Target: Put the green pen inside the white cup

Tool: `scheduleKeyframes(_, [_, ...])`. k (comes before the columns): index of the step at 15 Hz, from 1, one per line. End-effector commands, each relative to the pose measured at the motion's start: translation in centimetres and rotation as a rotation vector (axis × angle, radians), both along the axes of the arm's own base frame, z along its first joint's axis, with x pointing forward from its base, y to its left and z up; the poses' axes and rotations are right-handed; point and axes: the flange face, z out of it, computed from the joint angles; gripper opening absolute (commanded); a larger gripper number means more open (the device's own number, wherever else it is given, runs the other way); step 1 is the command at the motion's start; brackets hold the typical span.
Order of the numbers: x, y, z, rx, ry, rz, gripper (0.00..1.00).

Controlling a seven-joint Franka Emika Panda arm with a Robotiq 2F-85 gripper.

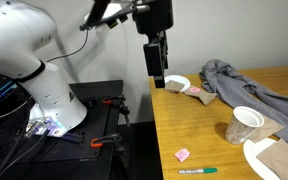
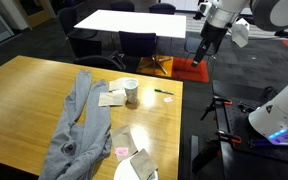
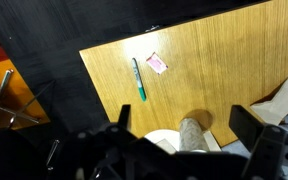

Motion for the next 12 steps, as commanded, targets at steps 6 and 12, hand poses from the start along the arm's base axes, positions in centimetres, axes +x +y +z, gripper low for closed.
scheduleKeyframes(6, [0.7,-4.4,-6.5,-0.036,0.092,0.068,1.00])
scheduleKeyframes(12, [1.2,-6.3,-10.0,-0.068,0.102,0.145,1.00])
